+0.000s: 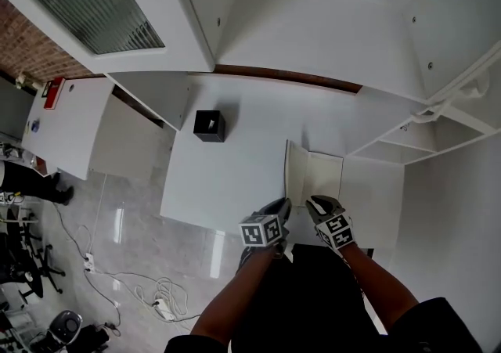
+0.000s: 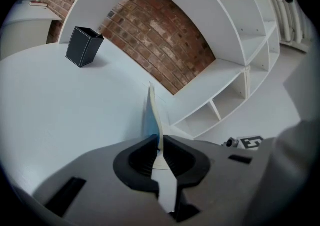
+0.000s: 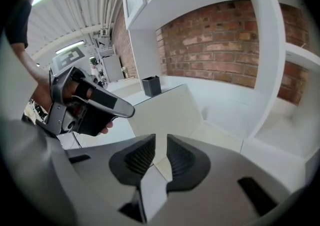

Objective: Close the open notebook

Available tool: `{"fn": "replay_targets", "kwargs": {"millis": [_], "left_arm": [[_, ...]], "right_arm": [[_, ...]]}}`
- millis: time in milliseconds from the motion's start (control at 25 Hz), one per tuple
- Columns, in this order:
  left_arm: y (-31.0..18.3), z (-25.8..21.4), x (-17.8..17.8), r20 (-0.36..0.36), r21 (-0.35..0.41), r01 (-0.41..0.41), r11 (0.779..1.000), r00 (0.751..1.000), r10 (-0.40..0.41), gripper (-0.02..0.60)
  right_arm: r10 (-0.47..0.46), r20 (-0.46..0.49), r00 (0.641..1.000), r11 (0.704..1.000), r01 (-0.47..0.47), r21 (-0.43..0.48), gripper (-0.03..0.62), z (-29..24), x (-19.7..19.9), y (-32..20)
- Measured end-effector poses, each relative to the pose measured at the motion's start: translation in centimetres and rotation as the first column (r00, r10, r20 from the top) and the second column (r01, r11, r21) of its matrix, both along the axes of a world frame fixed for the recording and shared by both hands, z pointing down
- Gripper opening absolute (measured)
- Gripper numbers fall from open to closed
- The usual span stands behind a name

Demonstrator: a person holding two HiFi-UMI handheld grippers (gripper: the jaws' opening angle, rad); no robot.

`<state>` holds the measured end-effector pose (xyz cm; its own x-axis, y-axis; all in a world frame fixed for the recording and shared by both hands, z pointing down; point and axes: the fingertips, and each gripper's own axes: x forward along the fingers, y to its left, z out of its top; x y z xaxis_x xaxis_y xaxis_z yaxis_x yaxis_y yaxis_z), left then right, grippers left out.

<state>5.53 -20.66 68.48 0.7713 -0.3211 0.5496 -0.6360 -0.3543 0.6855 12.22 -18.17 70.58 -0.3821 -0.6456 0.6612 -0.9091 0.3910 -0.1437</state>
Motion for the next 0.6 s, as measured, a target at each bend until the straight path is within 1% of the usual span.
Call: {"fn": "replay_targets", "kwargs": {"millis": [160, 400, 600], "left_arm": [[0.9, -0.8, 1.2, 0.009, 0.016, 0.015, 1.0, 1.0, -0.015, 0.035], [2.1, -1.6, 3.4, 0.037, 0.044, 0.018, 0.999, 0.999, -0.02, 0.037], [3.0, -1.9, 5.0, 0.064, 0.068, 0.006, 0.998, 0.998, -0.01, 0.037]], "right_arm": [[0.06, 0.062, 0.996, 0.998, -0.06, -0.003, 0.063, -0.6, 2.0, 0.8], [0.095, 0.067, 0.993, 0.995, -0.096, 0.014, 0.04, -1.4, 5.0, 1.9], [0.133, 0.09, 0.987, 0.99, -0.136, 0.029, 0.003, -2.2, 7.6, 2.9]]}}
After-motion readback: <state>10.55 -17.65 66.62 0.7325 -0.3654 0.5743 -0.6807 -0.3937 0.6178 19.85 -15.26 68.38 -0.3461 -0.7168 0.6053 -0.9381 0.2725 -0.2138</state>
